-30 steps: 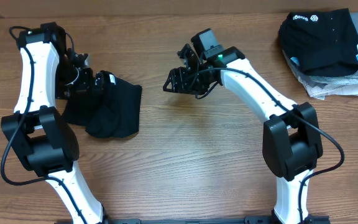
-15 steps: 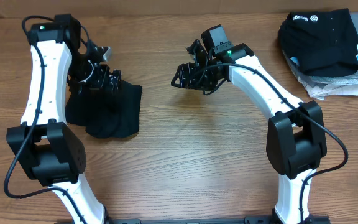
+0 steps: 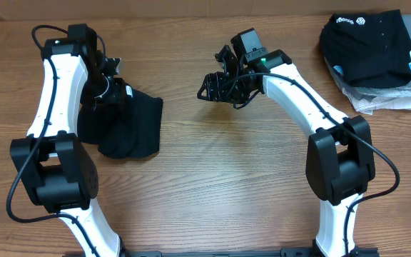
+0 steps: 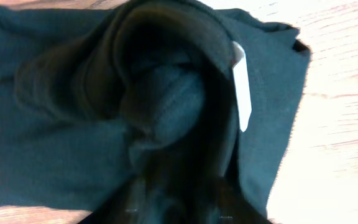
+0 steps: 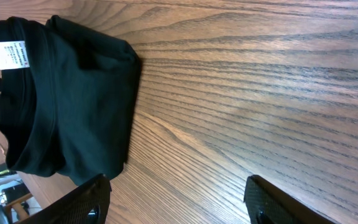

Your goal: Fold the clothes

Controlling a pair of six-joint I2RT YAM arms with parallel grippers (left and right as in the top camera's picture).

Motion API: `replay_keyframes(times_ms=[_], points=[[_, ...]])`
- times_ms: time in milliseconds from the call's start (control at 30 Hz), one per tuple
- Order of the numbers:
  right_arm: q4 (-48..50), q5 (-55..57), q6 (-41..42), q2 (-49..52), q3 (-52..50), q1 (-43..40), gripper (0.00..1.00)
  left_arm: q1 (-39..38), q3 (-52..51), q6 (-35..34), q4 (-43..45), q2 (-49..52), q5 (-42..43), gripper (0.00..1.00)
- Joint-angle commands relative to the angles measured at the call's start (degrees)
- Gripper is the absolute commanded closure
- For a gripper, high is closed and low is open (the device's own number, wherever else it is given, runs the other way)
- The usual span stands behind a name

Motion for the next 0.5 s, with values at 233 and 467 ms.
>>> replay_keyframes(times_ms=[233, 467], points=[[0.52, 0.48, -0.37, -2.49, 1.53, 0.15, 0.27, -0.33, -6.58, 0.11, 2.82, 0.5, 1.84, 0.92], [0.7, 0.72, -0.37, -2.49, 1.51, 0.15, 0.27, 1.84, -5.27, -0.44, 0.04, 0.48, -7.28, 0.96]])
